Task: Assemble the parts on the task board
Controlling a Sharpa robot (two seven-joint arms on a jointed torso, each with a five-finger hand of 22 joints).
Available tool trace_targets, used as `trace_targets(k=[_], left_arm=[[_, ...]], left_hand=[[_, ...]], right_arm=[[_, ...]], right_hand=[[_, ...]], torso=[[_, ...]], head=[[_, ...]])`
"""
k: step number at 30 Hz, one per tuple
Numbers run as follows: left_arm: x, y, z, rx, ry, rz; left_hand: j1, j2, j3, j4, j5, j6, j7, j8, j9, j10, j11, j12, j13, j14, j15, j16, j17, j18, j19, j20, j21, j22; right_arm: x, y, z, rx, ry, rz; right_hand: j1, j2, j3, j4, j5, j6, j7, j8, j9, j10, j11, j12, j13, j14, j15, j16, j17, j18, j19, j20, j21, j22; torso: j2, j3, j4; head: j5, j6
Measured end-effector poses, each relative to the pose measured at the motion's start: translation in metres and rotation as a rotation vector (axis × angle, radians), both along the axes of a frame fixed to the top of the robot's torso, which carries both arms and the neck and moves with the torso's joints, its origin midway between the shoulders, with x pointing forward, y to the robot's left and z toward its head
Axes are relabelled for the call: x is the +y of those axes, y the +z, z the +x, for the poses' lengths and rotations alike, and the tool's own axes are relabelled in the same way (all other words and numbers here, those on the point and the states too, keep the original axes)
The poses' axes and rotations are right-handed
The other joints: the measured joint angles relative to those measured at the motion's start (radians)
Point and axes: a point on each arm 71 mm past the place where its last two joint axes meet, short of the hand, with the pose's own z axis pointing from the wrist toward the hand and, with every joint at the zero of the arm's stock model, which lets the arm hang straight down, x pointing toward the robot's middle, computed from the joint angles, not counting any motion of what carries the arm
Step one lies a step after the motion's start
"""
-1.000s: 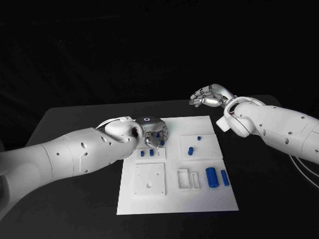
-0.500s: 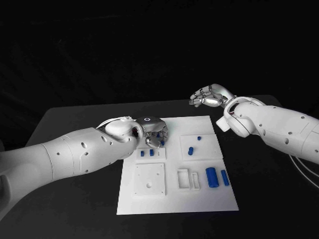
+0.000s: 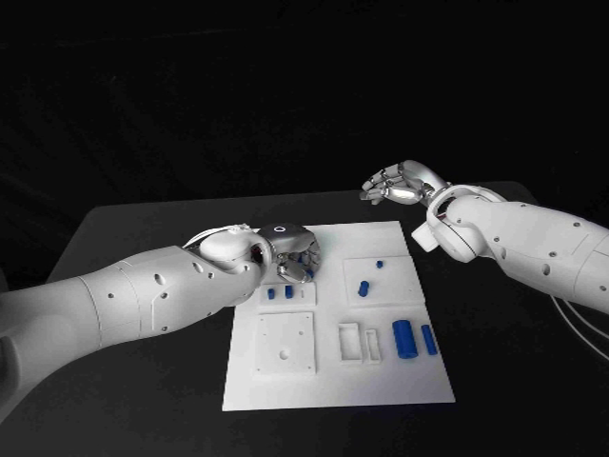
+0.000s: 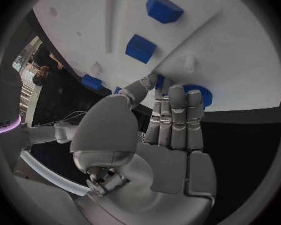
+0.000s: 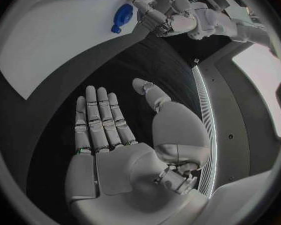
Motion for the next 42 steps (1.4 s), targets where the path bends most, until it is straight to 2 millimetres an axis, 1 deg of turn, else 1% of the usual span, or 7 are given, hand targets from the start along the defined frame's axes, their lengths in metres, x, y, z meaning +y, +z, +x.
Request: trace_targets(k=[10, 19, 25, 28, 32, 35, 42], left_arm=[[0.002, -0.002, -0.001, -0.005, 0.009, -0.020], [0.006, -0.002, -0.002, -0.018, 0.024, -0.060], [0.012, 0.003, -0.004, -0.033, 0.034, -0.122], [0.016, 0.010, -0.003, -0.029, 0.051, -0.172], [0.026, 0.017, -0.004, 0.007, 0.083, -0.241], [0.039, 0.023, -0.004, 0.041, 0.118, -0.292], [0.065, 0.024, -0.009, 0.106, 0.167, -0.336]], left_hand=[[0.005, 0.008, 0.004, -0.004, 0.000, 0.004, -0.001, 0.001, 0.004, 0.016, -0.002, -0.005, 0.008, 0.012, -0.005, 0.011, 0.002, 0.001, 0.012, -0.008, 0.005, 0.003], [0.005, 0.008, 0.010, -0.005, 0.006, 0.007, -0.004, 0.006, 0.004, 0.026, -0.007, -0.016, 0.013, 0.020, -0.009, 0.019, 0.003, 0.001, 0.020, -0.006, 0.009, 0.005], [0.005, 0.008, 0.014, -0.008, 0.012, 0.007, -0.004, 0.006, 0.004, 0.032, -0.008, -0.023, 0.018, 0.025, -0.010, 0.022, 0.003, 0.001, 0.028, -0.010, 0.015, 0.007], [0.005, 0.008, 0.014, -0.008, 0.012, 0.007, -0.004, 0.006, 0.004, 0.032, -0.008, -0.023, 0.019, 0.025, -0.010, 0.022, 0.003, 0.001, 0.028, -0.009, 0.015, 0.008], [0.006, 0.007, 0.017, -0.006, 0.012, 0.006, -0.004, 0.005, 0.004, 0.032, -0.008, -0.028, 0.019, 0.025, -0.010, 0.022, 0.003, 0.001, 0.028, -0.009, 0.015, 0.008], [0.006, 0.007, 0.017, -0.006, 0.012, 0.007, -0.003, 0.005, 0.004, 0.032, -0.008, -0.028, 0.019, 0.026, -0.009, 0.022, 0.003, 0.001, 0.028, -0.009, 0.015, 0.008], [0.006, 0.007, 0.020, -0.008, 0.012, 0.008, -0.002, 0.002, 0.003, 0.035, -0.005, -0.032, 0.018, 0.027, -0.008, 0.022, 0.003, 0.001, 0.033, -0.011, 0.015, 0.008]], right_arm=[[0.000, 0.000, 0.000, 0.000, 0.000, 0.000], [0.000, 0.000, 0.000, 0.000, 0.000, 0.000], [0.000, 0.000, 0.000, 0.000, 0.000, 0.000], [0.000, 0.000, 0.000, 0.000, -0.001, 0.000], [-0.002, 0.000, 0.000, 0.000, -0.003, -0.001], [-0.002, 0.000, 0.000, 0.000, -0.004, -0.001], [-0.006, 0.000, 0.000, 0.000, -0.008, -0.002]], right_hand=[[0.000, 0.000, 0.000, 0.000, 0.000, 0.000, 0.000, 0.000, 0.000, 0.000, 0.000, 0.000, 0.000, 0.000, 0.000, 0.000, 0.000, 0.000, 0.000, 0.000, -0.004, 0.001], [0.000, 0.000, 0.000, 0.000, 0.000, 0.000, 0.000, 0.000, 0.000, 0.000, 0.000, 0.000, 0.000, 0.000, 0.000, 0.000, 0.000, 0.000, 0.000, 0.000, -0.004, 0.001], [0.000, 0.000, 0.000, 0.000, 0.000, 0.000, 0.000, 0.000, 0.000, 0.000, 0.000, 0.000, -0.001, 0.000, 0.000, 0.000, 0.000, 0.000, 0.000, 0.000, -0.004, 0.001], [0.000, 0.000, 0.000, 0.000, 0.000, 0.000, 0.000, 0.000, 0.000, 0.000, 0.000, 0.000, -0.001, 0.000, 0.000, 0.000, 0.000, 0.000, 0.000, 0.000, -0.004, 0.001], [0.000, 0.000, 0.000, 0.000, 0.000, 0.000, 0.000, 0.000, 0.000, 0.000, 0.000, 0.000, -0.001, 0.000, 0.000, 0.000, 0.000, 0.000, 0.000, 0.000, -0.004, 0.001], [0.000, 0.000, 0.000, 0.000, 0.000, 0.000, 0.000, 0.000, -0.001, 0.000, 0.000, 0.000, -0.001, 0.000, 0.000, 0.000, 0.000, 0.000, 0.000, 0.000, -0.004, 0.002], [0.000, 0.000, 0.000, 0.000, 0.000, 0.000, 0.000, 0.000, -0.001, 0.000, 0.000, 0.000, -0.001, 0.000, 0.000, 0.000, 0.000, 0.000, 0.000, 0.000, -0.004, 0.002]], torso=[[0.000, -0.0002, 0.0004], [-0.001, -0.0007, 0.0003], [-0.001, -0.0007, 0.0004], [-0.001, -0.0007, 0.0004], [-0.001, -0.0003, 0.0011], [-0.001, -0.0003, 0.0018], [-0.002, -0.0004, 0.0031]], head=[[0.000, 0.002], [0.000, 0.007], [0.002, 0.011], [0.004, 0.013], [0.006, 0.016], [0.006, 0.018], [0.006, 0.019]])
